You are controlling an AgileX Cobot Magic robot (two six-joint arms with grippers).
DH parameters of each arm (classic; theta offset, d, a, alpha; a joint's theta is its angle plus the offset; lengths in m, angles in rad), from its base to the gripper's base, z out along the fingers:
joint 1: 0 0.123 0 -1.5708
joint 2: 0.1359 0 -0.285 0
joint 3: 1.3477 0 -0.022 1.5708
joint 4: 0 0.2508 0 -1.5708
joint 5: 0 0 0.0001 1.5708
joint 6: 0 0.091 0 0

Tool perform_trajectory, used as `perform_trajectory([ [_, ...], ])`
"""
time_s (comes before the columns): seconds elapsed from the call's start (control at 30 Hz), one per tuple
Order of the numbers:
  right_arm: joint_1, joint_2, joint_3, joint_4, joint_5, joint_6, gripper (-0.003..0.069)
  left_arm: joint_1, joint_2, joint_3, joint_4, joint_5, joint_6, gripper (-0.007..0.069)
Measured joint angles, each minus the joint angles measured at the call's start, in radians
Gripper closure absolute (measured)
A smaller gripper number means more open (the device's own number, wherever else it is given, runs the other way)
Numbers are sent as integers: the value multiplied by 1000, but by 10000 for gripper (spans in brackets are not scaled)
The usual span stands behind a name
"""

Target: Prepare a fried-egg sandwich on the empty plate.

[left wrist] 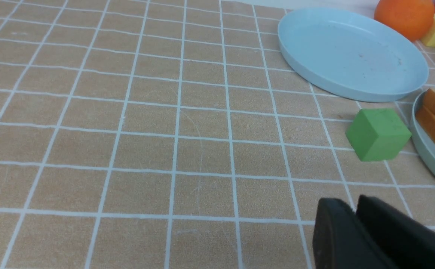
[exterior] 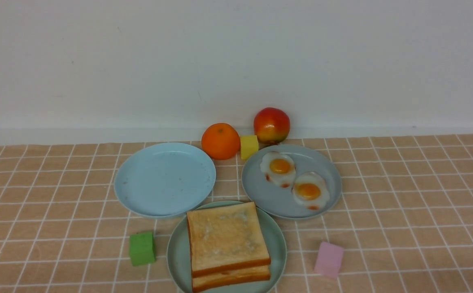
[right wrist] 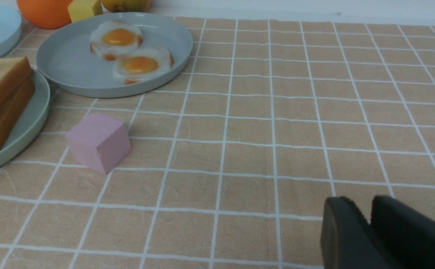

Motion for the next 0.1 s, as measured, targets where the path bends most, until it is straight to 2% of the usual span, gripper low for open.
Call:
perform_trajectory([
  [0.1, 0, 0, 0, 0, 0, 0, 522, 0, 0, 0, 0, 0, 0, 532],
])
